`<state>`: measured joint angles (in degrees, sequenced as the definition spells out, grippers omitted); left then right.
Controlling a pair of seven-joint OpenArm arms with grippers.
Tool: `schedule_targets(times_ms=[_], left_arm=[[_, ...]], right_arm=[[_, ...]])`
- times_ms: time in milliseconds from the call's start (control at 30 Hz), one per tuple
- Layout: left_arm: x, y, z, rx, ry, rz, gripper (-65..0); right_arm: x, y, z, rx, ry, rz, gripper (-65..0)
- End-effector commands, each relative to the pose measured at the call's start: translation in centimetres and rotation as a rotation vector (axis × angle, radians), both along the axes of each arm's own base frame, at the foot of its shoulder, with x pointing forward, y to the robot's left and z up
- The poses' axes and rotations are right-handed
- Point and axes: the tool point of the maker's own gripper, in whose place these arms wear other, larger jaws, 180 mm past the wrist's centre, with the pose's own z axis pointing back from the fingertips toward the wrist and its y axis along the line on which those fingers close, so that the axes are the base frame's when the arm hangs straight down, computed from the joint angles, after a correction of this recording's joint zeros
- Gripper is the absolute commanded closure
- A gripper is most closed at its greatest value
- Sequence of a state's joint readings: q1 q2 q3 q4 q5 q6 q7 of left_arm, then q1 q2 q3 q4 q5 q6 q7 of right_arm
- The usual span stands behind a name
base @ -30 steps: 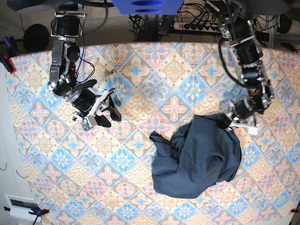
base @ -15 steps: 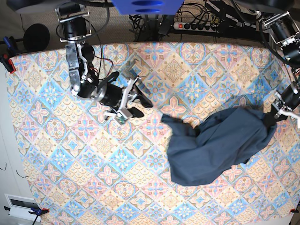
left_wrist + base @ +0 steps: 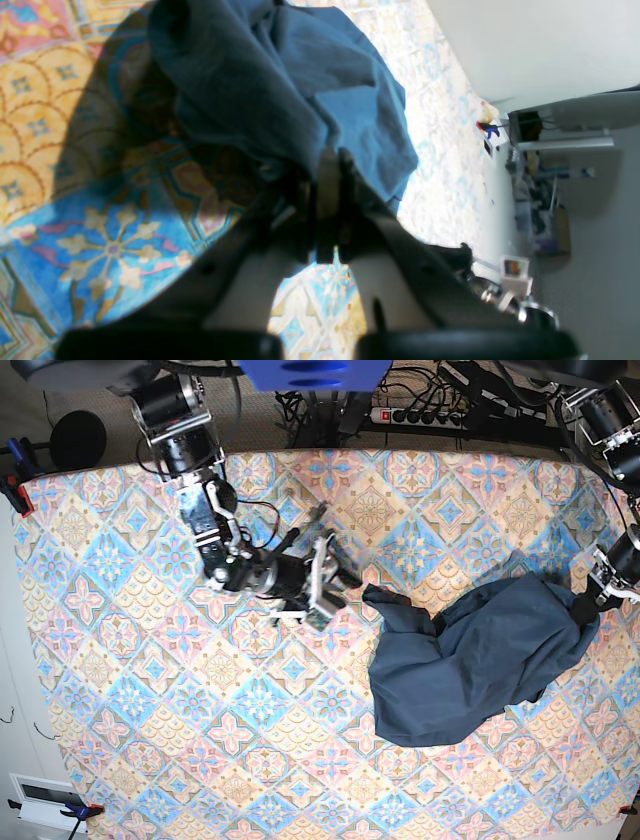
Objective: Layout the t-shirt on the table in an organized manner, then fold the t-shirt properly
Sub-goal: 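Reach the right gripper to the shirt's other end and grasp it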
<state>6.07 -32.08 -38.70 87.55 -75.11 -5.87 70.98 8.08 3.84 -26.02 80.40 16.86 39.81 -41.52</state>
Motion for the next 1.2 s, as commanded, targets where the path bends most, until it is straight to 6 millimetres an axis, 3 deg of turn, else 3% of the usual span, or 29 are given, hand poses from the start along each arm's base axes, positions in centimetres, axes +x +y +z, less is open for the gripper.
schedule_targets(times_ms=[0,200,333,600,867,1067,1167], left_arm=[[0.6,0.3,1.9,0.018,-0.054,-0.008,0.0],[0.6,0.3,1.8,0.017,-0.054,-0.008,0.0],[0.6,0.3,1.8,0.017,-0.054,-0.008,0.0],[0.4,-0.1,1.6,0.012,-0.037,-0.025,0.0],[0.4,-0.1,1.5,0.010,-0.036,-0.026,0.0],[0.4,-0.1,1.5,0.010,-0.035,-0.027,0.0],[0.4,-0.1,1.5,0.010,-0.035,-0.027,0.0]], right_arm=[[0.2,0.5,0.5,0.012,-0.016,0.010,-26.8],[-0.3,4.1,0.4,0.010,-0.016,0.033,-26.8],[-0.4,4.5,-0.3,0.015,-0.012,0.031,-26.8],[0.7,4.6,0.7,0.033,-0.042,0.023,-26.7],[5.4,2.9,3.9,0.061,-0.130,-0.050,-26.7],[5.6,3.1,2.9,0.067,-0.106,-0.060,-26.7],[5.2,4.2,3.3,0.089,-0.104,-0.047,-26.8]])
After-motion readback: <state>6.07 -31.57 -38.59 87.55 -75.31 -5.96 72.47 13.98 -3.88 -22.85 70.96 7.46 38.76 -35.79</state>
